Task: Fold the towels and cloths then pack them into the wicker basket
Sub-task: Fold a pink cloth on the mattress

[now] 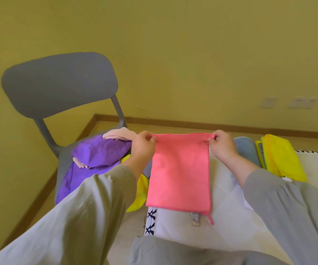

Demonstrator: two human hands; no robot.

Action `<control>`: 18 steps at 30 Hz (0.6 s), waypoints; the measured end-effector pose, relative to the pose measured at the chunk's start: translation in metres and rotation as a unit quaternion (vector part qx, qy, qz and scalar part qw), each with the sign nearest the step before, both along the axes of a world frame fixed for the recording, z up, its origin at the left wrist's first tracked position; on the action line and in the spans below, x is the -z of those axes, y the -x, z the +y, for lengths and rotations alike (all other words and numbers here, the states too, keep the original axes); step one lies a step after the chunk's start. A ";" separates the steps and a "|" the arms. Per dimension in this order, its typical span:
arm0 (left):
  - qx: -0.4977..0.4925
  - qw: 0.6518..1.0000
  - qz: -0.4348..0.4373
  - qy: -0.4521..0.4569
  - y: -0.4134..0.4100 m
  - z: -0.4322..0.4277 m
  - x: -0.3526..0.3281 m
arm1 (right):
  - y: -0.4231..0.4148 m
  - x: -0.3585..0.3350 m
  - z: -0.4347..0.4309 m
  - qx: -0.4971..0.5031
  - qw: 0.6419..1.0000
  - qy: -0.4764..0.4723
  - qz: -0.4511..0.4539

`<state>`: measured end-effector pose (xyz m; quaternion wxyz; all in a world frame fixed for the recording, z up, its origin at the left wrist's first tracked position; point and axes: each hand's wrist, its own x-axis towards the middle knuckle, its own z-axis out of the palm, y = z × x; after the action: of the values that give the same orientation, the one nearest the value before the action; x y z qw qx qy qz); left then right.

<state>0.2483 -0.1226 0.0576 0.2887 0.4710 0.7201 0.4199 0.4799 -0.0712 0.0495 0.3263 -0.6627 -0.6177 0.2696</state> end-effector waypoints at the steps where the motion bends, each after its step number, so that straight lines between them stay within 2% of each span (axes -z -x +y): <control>1: 0.003 1.000 -0.007 -0.009 -0.003 0.005 -0.001 | -0.001 -0.001 0.003 0.005 1.000 -0.021 -0.004; 3: 0.010 1.000 -0.003 -0.013 -0.009 0.013 0.001 | -0.004 0.000 0.006 0.007 0.999 -0.046 -0.008; 8: 0.036 0.997 0.069 0.001 -0.007 0.005 0.019 | -0.013 0.018 -0.019 -0.002 0.999 -0.034 -0.034; 11: 0.078 0.984 0.161 -0.009 0.000 -0.015 0.027 | -0.016 0.031 -0.050 0.013 0.998 -0.060 -0.031; 14: 0.153 0.951 0.263 -0.060 0.009 -0.037 0.040 | -0.018 0.044 -0.079 0.003 0.998 -0.046 -0.051; 16: 0.192 0.929 0.312 -0.055 0.012 -0.049 0.050 | -0.021 0.051 -0.087 -0.037 0.994 -0.019 -0.103; 18: 0.213 0.906 0.364 -0.039 0.014 -0.057 0.059 | -0.025 0.054 -0.089 -0.104 0.971 0.014 -0.215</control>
<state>0.2346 -0.1799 -0.0018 0.0707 0.7438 0.6409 0.1759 0.5048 -0.1598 -0.0047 0.1468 -0.6415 -0.7354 0.1616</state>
